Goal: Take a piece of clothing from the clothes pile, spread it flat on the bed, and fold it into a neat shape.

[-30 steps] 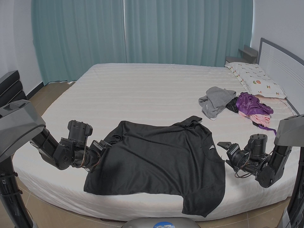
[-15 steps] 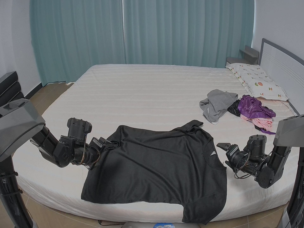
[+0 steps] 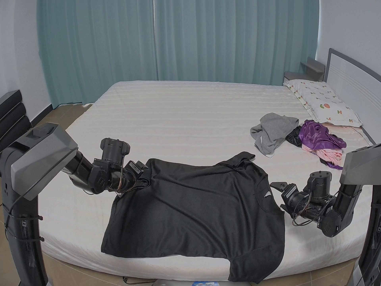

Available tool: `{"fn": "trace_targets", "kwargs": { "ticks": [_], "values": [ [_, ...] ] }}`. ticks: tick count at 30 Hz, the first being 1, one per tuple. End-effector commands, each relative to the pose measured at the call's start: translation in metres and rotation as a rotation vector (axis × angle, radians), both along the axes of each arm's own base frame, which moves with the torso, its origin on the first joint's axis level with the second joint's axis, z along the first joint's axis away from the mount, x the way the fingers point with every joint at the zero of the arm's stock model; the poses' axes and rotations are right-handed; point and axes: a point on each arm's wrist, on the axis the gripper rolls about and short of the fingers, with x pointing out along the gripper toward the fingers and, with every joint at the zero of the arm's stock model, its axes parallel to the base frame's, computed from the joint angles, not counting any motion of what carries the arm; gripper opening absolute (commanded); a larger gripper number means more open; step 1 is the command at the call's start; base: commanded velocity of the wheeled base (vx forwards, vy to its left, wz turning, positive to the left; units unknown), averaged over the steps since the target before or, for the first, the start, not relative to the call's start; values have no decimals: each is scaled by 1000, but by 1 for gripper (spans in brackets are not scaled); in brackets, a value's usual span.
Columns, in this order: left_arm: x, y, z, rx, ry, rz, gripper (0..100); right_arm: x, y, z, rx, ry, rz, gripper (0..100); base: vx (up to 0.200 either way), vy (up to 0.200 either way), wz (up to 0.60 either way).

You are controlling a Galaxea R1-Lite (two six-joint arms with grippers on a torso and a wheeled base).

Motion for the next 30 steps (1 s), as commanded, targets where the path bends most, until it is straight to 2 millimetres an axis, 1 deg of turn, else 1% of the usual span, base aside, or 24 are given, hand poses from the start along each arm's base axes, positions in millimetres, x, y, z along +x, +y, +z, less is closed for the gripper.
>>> {"fn": "trace_targets", "kwargs": {
  "ticks": [1, 2, 4, 7, 9, 11, 12, 15, 20, 29, 30],
  "values": [
    [37, -9, -24, 28, -2, -1, 100, 1, 1, -11, -2, 31, 6, 100, 0, 0, 0],
    [39, -9, -26, 28, -5, -2, 100, 2, 0, -12, -2, 33, 4, 100, 0, 0, 0],
    [49, -16, -36, 45, -17, -22, 100, 2, -1, -12, 2, 20, 0, 100, 0, 0, 0],
    [56, -18, -37, 74, -35, -47, 100, 1, -1, -15, 6, 22, 9, 100, 0, 0, 0],
    [62, -18, -43, 83, -43, -50, 100, 1, 1, -16, 12, 22, 12, 100, 0, 0, 0],
    [67, -19, -47, 96, -55, -48, 100, 1, 0, -16, 13, 22, 10, 100, 0, 0, 0],
    [74, -19, -48, 126, -80, -32, 100, 2, -2, -15, 14, 20, 5, 100, 0, 0, 0],
    [84, -22, -60, 165, -92, -10, 100, 3, -5, -16, 17, 19, -3, 100, 0, 0, 0],
    [84, -23, -66, 220, -90, -11, 100, 2, -5, -15, 25, 19, 5, 100, 0, 0, 0],
    [83, -23, -67, 223, -86, -15, 100, 2, -5, -15, 27, 20, 5, 100, 0, 0, 0],
    [83, -23, -67, 223, -86, -15, 0, 2, -5, -15, 27, 20, 5, 100, 0, 0, 0]
  ]
}}
